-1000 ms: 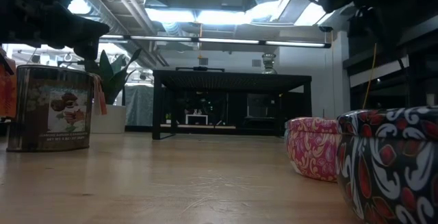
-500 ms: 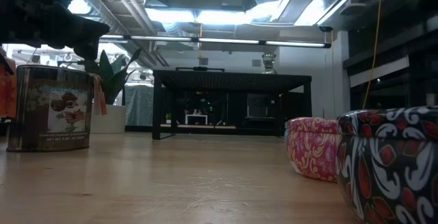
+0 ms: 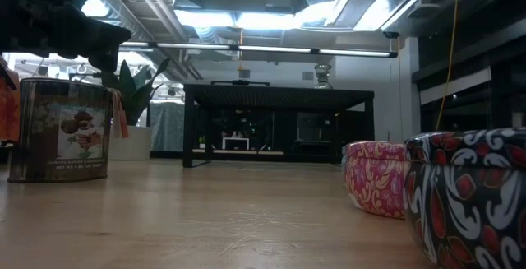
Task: Pick & Place candle stick holders
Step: Put the right candle holder on the shelf
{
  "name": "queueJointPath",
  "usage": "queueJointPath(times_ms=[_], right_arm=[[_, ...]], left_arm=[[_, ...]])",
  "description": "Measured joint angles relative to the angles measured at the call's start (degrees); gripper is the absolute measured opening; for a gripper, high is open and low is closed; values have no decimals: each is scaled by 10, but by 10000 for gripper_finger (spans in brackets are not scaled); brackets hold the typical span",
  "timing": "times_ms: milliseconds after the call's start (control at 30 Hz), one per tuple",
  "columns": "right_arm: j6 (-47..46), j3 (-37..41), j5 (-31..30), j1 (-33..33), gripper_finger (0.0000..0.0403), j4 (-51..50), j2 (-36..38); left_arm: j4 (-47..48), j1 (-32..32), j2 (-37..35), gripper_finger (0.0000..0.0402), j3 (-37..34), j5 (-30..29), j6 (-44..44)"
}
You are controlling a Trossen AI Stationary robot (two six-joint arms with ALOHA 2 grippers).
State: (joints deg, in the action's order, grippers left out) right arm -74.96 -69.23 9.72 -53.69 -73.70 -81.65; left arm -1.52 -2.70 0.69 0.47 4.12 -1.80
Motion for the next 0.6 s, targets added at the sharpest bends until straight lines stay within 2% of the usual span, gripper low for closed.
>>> queueJointPath(times_ms=[167,400,600], right_arm=[[-26,0,-1,-50,126,8,-16],[-10,0,-27,-101,126,5,-44],[-7,0,-79,-119,126,5,-59]], left_arm=[[0,0,0,2,0,0,0],[0,0,0,2,0,0,0],[0,0,0,2,0,0,0]])
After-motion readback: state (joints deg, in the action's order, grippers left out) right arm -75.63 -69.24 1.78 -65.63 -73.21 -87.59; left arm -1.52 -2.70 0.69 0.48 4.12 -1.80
